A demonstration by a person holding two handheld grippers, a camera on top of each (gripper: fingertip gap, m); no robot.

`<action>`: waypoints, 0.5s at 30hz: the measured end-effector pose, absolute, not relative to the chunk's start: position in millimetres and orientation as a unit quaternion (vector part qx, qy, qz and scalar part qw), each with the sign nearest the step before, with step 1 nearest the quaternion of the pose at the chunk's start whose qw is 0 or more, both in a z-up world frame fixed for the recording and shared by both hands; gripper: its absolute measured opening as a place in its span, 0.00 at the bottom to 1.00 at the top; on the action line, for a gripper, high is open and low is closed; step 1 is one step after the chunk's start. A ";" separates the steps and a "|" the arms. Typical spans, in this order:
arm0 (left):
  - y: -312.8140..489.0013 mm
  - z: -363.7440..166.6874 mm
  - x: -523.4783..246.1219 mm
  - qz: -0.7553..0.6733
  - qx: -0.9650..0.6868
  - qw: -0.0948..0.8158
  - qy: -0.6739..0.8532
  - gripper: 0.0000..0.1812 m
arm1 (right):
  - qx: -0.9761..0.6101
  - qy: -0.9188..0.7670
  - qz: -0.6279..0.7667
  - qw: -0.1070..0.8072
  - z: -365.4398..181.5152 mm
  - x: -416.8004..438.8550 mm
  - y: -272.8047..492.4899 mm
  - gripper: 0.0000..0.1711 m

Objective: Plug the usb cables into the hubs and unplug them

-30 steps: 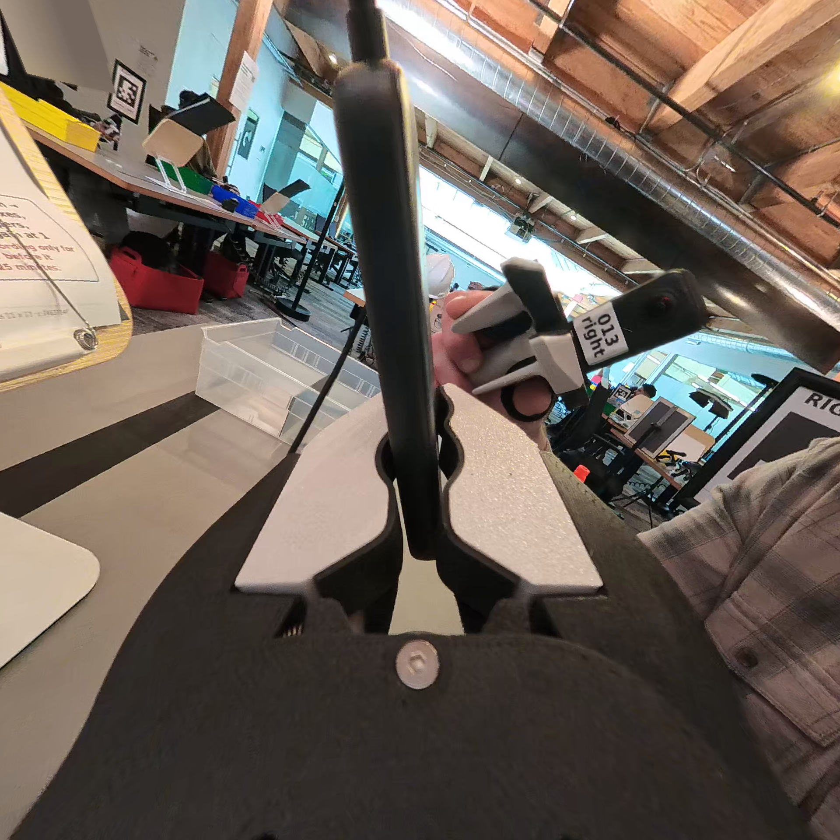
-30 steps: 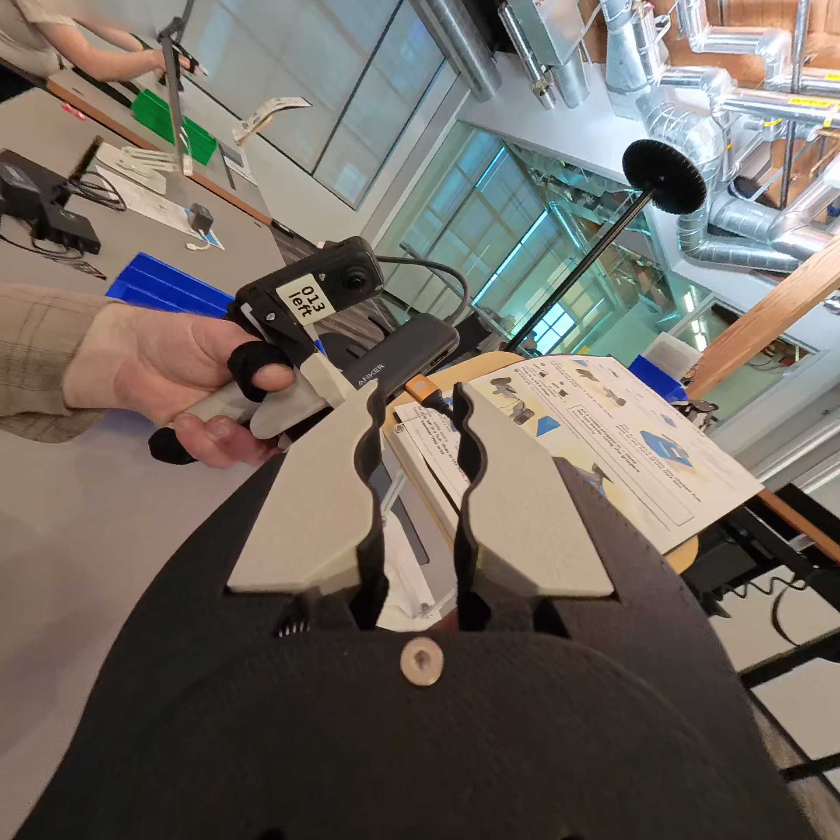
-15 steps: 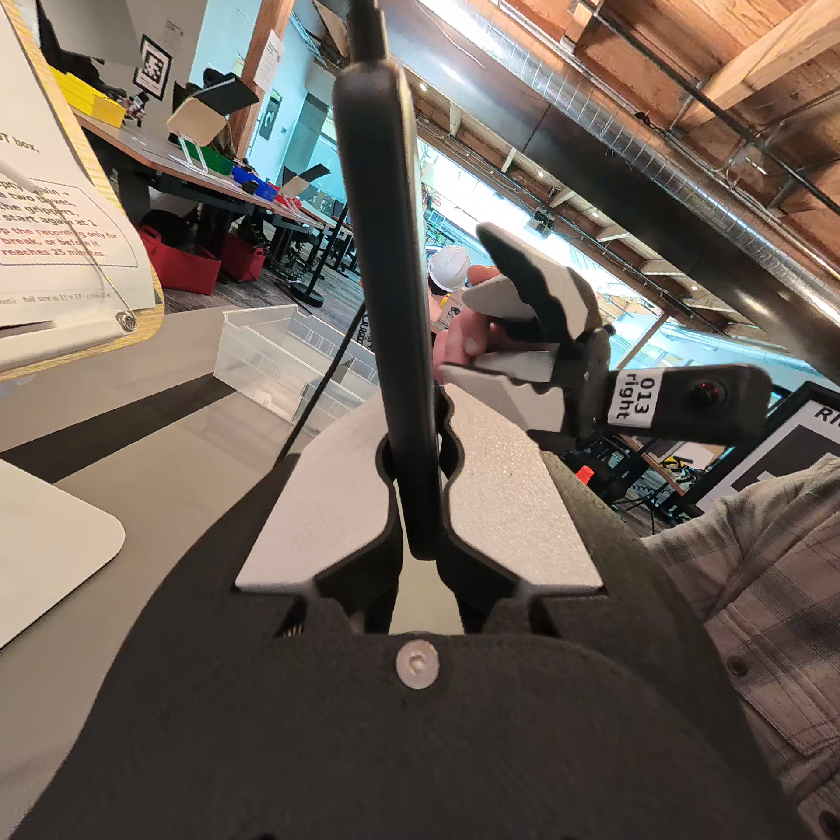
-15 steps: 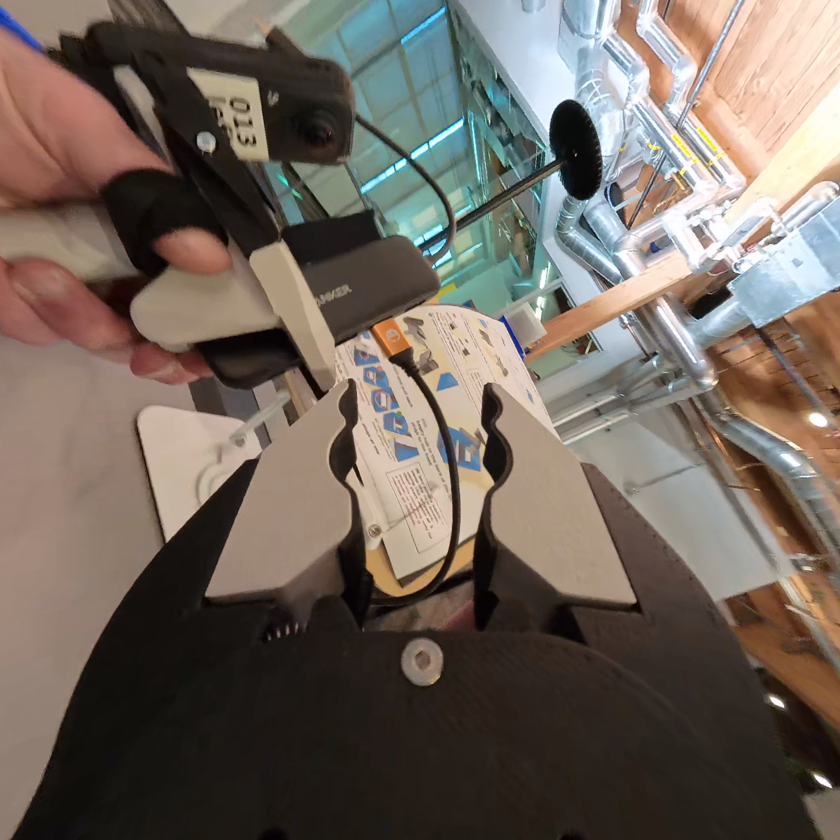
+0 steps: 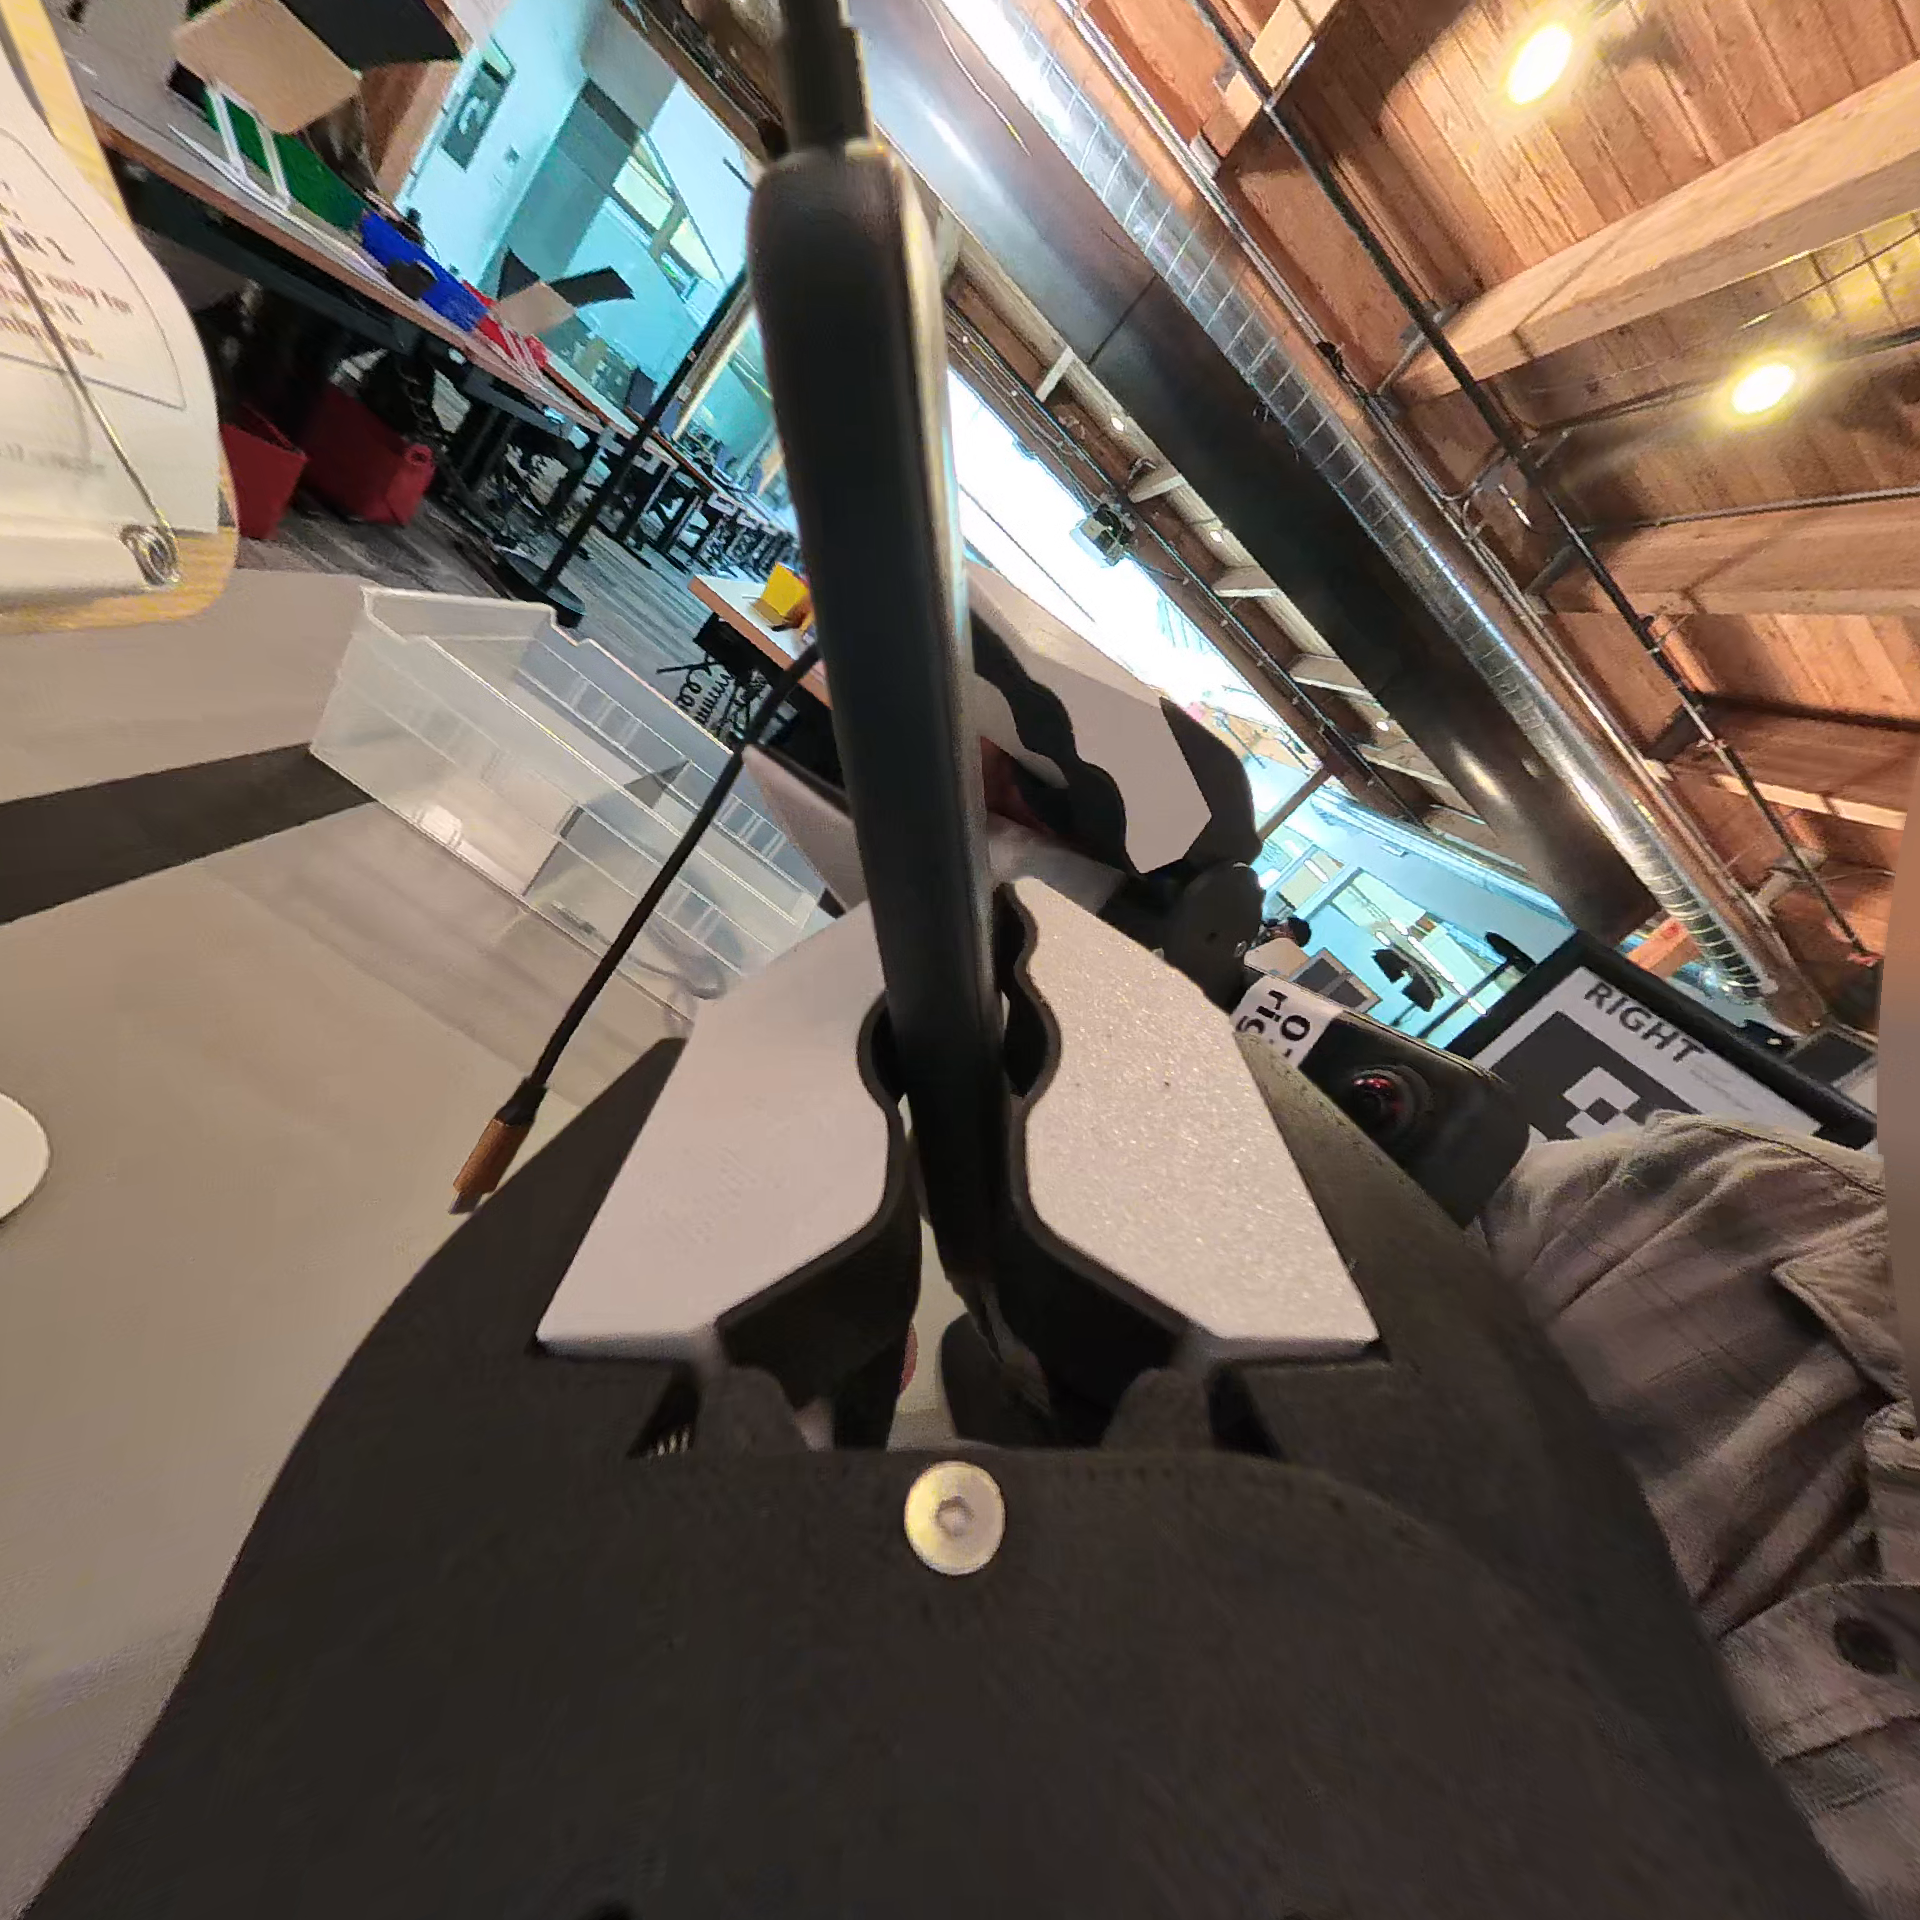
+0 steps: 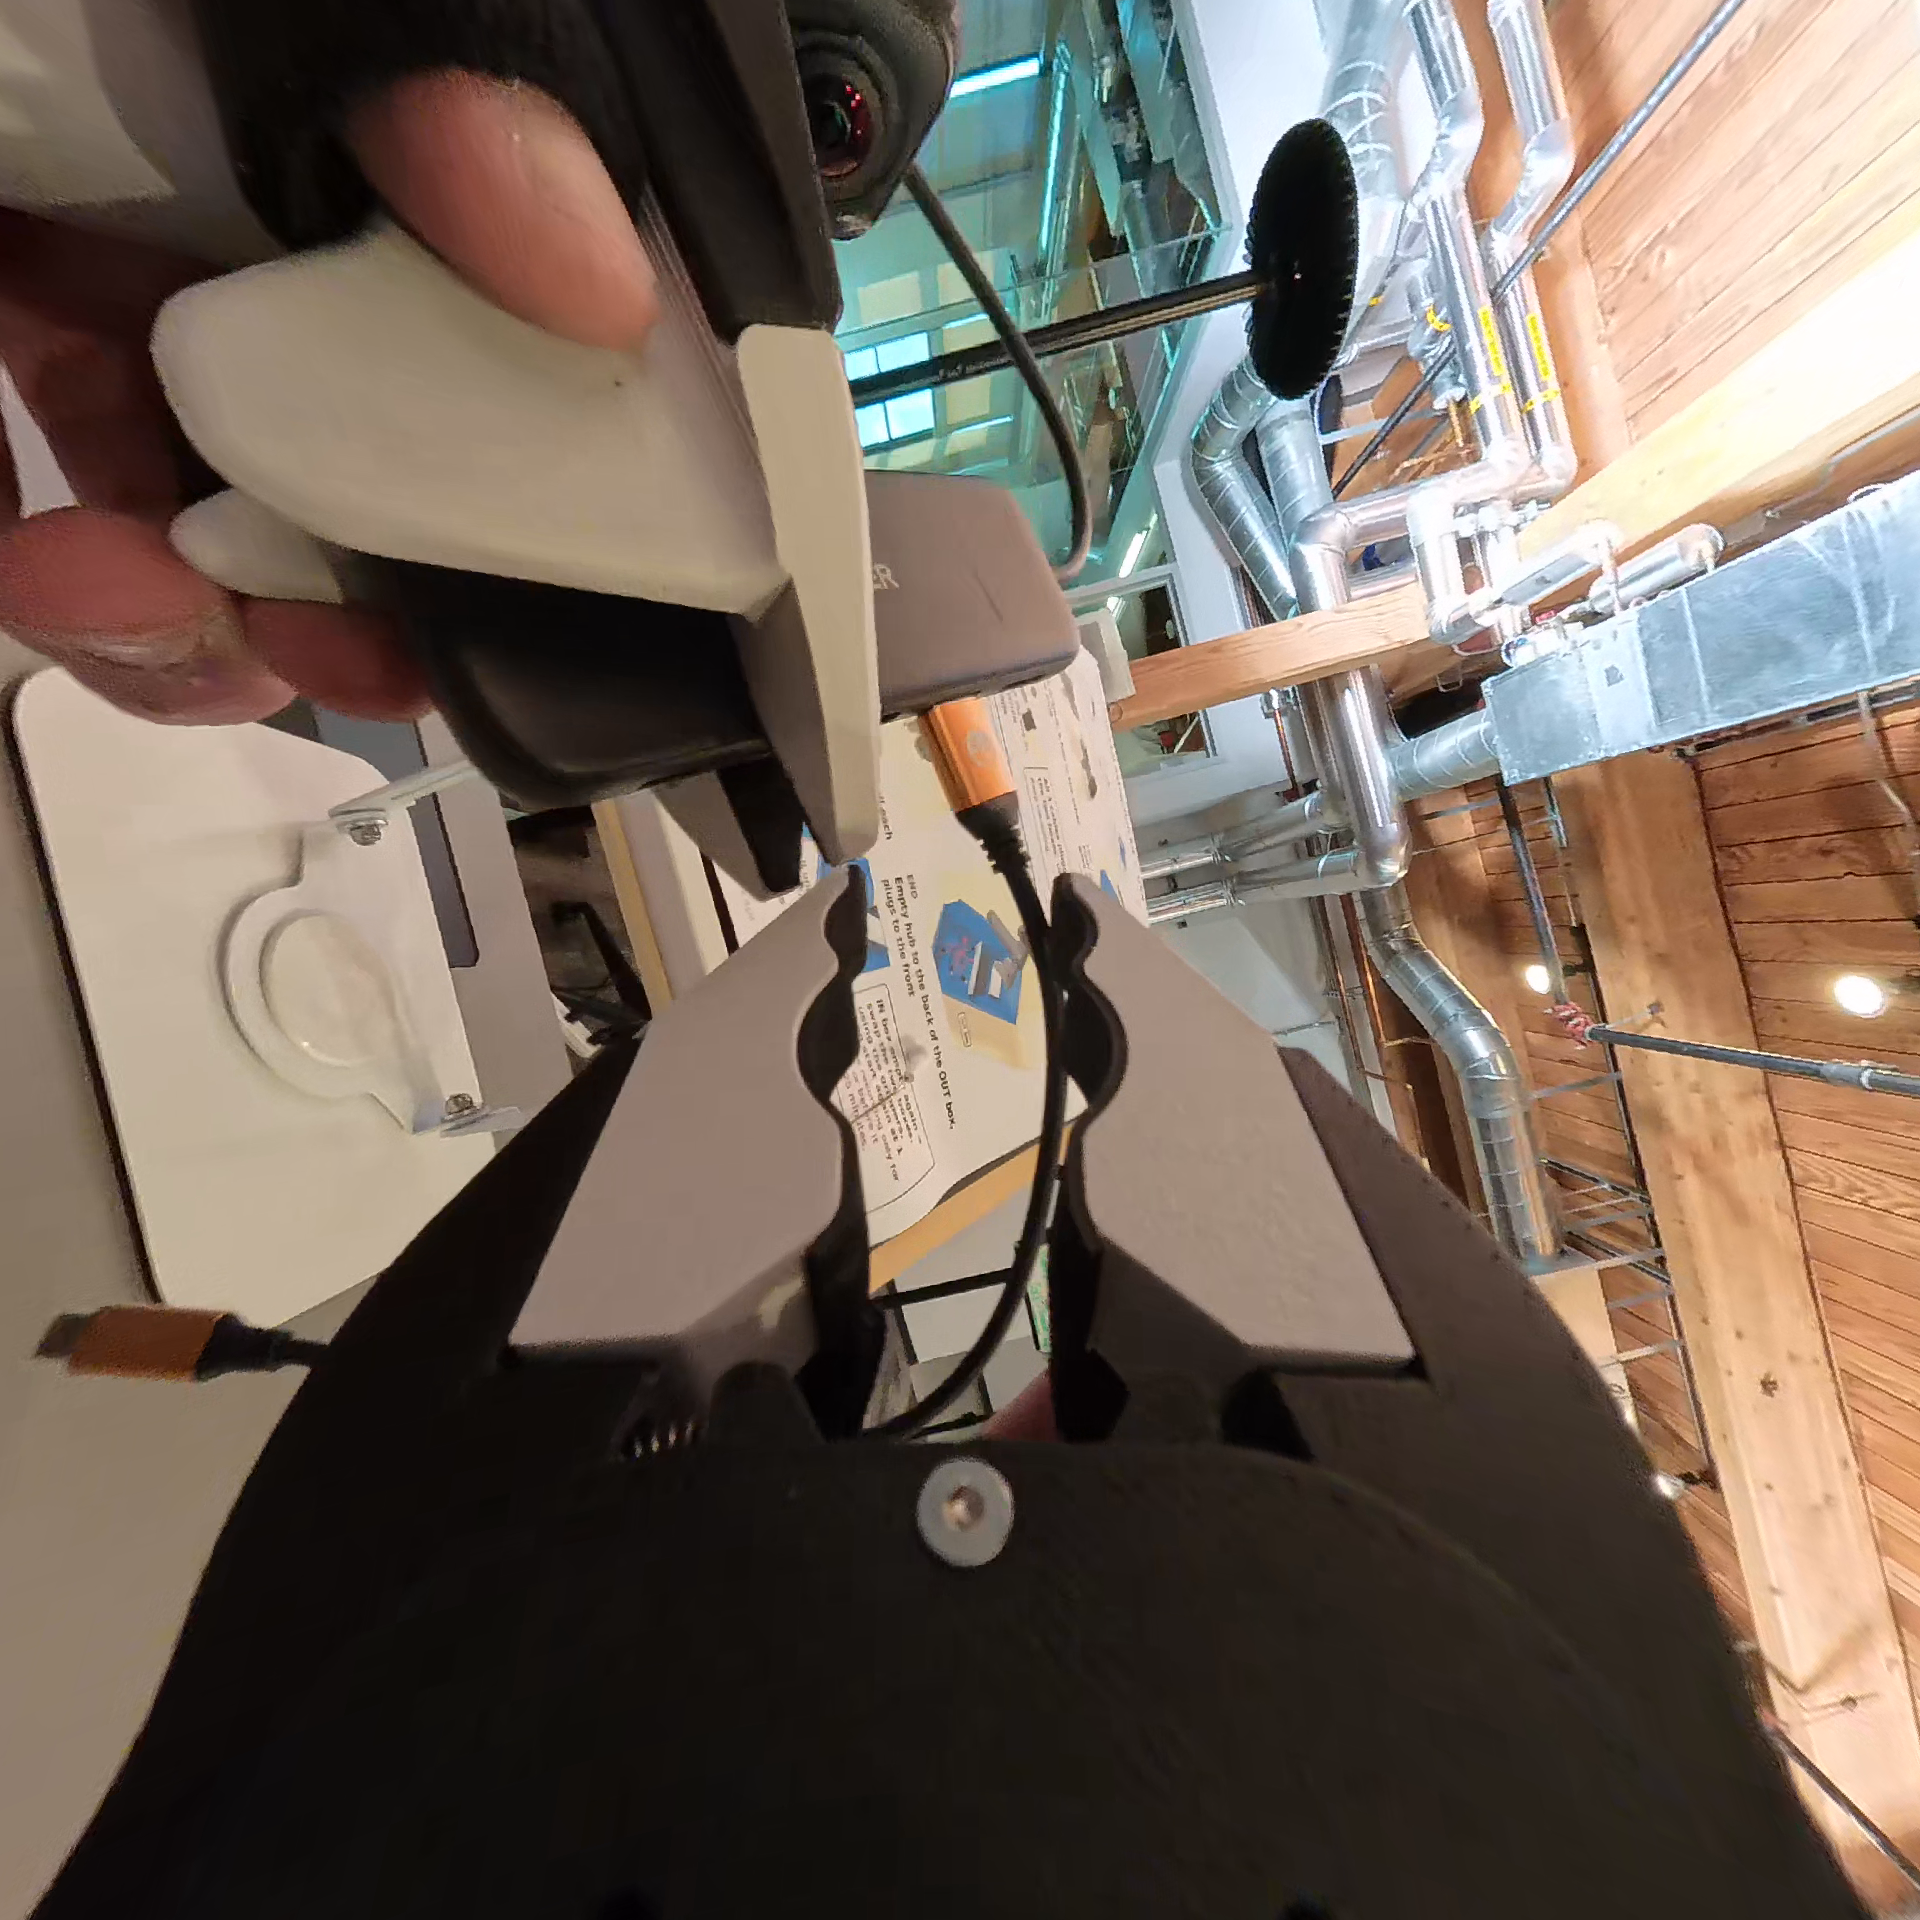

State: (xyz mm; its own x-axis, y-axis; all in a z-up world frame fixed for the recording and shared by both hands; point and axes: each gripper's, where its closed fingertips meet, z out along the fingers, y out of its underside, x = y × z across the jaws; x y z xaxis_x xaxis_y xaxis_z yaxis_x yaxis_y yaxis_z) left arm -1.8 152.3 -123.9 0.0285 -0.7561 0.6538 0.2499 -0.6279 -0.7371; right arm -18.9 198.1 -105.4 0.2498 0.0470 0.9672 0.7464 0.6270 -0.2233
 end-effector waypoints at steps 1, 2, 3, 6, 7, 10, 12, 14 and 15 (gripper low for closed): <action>152.3 -125.2 -0.7 -0.669 -0.609 0.374 0.207 0.07 | -0.353 -0.556 -0.252 0.709 -105.0 -18.7 198.9 0.16; 151.7 -126.6 0.8 -0.674 -0.607 0.367 0.206 0.07 | -0.352 -0.549 -0.255 0.714 -103.2 -18.5 199.6 0.11; 151.5 -128.5 2.2 -0.678 -0.607 0.361 0.205 0.07 | -0.351 -0.540 -0.262 0.718 -101.3 -17.3 200.7 0.05; 153.5 -131.8 4.6 -0.685 -0.606 0.354 0.195 0.06 | -0.357 -0.540 -0.267 0.715 -104.5 -14.9 203.8 0.03; 153.9 -131.7 4.9 -0.685 -0.606 0.355 0.193 0.06 | -0.360 -0.538 -0.260 0.716 -105.1 -14.5 204.3 0.02; 157.5 -131.0 5.0 -0.672 -0.610 0.375 0.188 0.07 | -0.373 -0.538 -0.241 0.716 -107.3 -11.9 206.0 0.01; 158.1 -125.9 4.4 -0.667 -0.602 0.396 0.189 0.09 | -0.382 -0.541 -0.228 0.713 -109.5 -10.6 206.4 0.01; 158.0 -121.2 3.1 -0.649 -0.598 0.425 0.199 0.14 | -0.392 -0.537 -0.210 0.716 -108.3 -9.6 205.8 0.01; 158.5 -116.8 0.8 -0.644 -0.593 0.441 0.199 0.17 | -0.401 -0.534 -0.200 0.717 -107.6 -8.6 206.1 0.01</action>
State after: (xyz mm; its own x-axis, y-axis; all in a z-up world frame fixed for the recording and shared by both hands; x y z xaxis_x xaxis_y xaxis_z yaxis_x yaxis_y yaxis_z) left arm 0.8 158.5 -116.8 0.0920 -0.8037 0.5878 0.3332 -0.5315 -0.7788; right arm -8.6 206.1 -107.6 0.3484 0.1412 0.9267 0.7155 0.5986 -0.3602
